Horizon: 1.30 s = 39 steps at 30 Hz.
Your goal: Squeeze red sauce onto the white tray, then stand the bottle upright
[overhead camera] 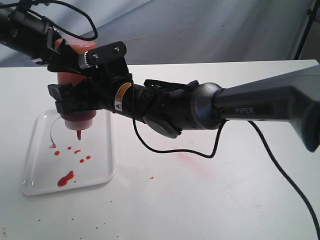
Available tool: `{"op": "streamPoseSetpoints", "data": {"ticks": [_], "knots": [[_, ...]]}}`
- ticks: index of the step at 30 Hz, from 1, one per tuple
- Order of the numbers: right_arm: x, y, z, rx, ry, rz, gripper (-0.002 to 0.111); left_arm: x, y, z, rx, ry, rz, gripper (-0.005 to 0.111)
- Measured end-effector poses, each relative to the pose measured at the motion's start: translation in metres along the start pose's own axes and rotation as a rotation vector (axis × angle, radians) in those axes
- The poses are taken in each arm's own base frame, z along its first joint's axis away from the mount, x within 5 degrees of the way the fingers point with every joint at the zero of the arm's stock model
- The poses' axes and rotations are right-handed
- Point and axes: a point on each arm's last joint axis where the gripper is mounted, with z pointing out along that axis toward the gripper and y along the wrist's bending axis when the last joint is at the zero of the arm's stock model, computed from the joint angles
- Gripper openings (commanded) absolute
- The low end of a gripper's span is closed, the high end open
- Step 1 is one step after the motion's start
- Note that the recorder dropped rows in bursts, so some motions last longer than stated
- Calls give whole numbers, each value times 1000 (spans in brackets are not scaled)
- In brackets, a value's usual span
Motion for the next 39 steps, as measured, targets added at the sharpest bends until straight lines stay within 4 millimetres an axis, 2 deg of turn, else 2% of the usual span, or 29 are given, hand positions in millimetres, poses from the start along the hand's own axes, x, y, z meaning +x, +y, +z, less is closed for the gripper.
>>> {"op": "streamPoseSetpoints", "data": {"ticks": [3,9,10,20,21,23,24,25,26,27,28,39], "knots": [[5,2,2,-6,9,6,53,0,0,0,-2,-1,2,0],[11,2,6,-13,6,15,3,1,1,0,-7,14,8,0],[11,2,6,-14,4,15,0,1,1,0,-7,14,8,0],[10,2,6,-11,-6,28,0,1,1,0,-7,14,8,0],[10,2,6,-11,-6,28,4,1,1,0,-7,14,8,0],[10,2,6,-11,-6,28,24,1,1,0,-7,14,8,0],[10,2,6,-11,-6,28,45,1,1,0,-7,14,8,0],[10,2,6,-15,-4,21,60,1,1,0,-7,14,8,0],[10,3,6,-22,-1,10,87,1,1,0,-7,14,8,0],[11,4,6,-30,4,-2,101,1,1,0,-7,14,8,0],[12,4,6,-35,10,-15,105,1,1,0,-6,11,7,0],[20,3,7,-21,71,-21,105,0,0,0,0,-1,2,0]]}}
